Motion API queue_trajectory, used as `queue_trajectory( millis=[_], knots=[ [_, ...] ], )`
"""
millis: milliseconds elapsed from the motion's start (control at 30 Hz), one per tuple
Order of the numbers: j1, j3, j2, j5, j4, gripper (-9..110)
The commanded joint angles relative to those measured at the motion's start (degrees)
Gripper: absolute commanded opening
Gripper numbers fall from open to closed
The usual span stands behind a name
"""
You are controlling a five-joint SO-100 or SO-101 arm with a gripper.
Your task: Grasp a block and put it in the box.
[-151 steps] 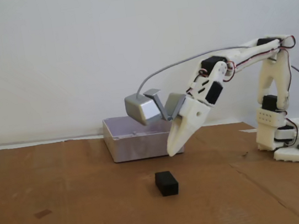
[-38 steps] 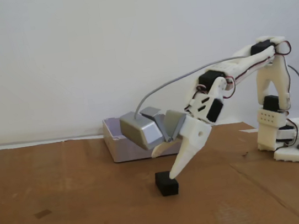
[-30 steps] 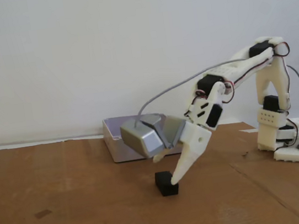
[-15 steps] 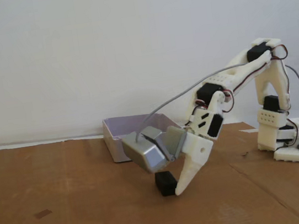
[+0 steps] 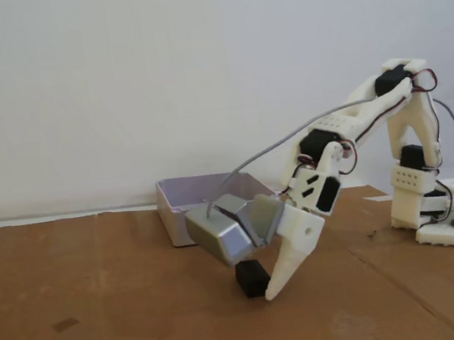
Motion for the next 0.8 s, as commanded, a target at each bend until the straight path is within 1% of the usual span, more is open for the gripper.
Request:
queue_trajectory(
  millis=[0,767],
  knots=[
    [1.1,-5.9,2.2,0.3,-2.4,50],
    [4.6,-6.6,0.1,-0.2,-2.4,50]
  ],
)
